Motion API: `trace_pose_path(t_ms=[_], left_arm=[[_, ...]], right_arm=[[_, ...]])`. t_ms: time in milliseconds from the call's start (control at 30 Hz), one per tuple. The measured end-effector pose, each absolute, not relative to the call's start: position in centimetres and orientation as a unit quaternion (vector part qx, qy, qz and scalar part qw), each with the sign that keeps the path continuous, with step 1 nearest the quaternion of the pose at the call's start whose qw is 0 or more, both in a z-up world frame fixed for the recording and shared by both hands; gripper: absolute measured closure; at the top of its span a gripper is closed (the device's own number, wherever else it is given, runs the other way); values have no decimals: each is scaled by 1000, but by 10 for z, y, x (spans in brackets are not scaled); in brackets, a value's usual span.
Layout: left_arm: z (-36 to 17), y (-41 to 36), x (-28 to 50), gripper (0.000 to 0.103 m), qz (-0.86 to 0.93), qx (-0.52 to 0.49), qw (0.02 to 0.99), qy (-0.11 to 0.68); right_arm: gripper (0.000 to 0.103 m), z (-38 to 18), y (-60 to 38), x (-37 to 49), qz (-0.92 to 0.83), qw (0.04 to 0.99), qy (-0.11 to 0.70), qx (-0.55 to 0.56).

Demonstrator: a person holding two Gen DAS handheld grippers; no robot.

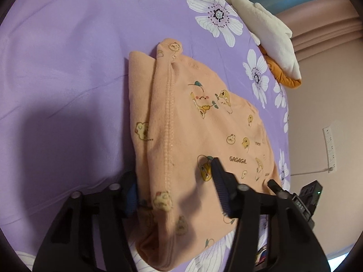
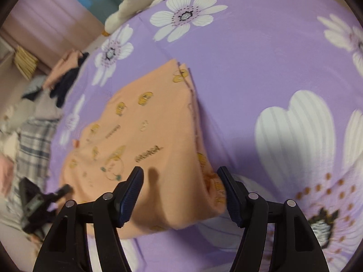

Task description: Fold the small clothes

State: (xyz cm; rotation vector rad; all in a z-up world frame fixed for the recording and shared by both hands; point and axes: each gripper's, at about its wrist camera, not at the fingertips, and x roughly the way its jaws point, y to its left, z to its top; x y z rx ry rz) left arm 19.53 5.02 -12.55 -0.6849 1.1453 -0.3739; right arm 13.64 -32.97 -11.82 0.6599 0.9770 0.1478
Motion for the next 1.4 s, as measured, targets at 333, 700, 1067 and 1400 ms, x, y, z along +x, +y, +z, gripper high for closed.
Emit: trace_pose_path(t_ms=[333,700,1067,1400], left_arm=[[-109,45,178,89,-183,-314,775,517],[-74,32,112,89,-208,-279,782,517],[-90,23,53,88,-175,-222,788,547],[-125,31,57,83,-147,-250,768,572]], right_arm=[[81,-117,-301,150,76,853,430,285],[82,-69,-315,91,98,865,412,271],[82,-89,-321,40,83,851,451,256],[82,-106,-311,40,47,854,468,221]])
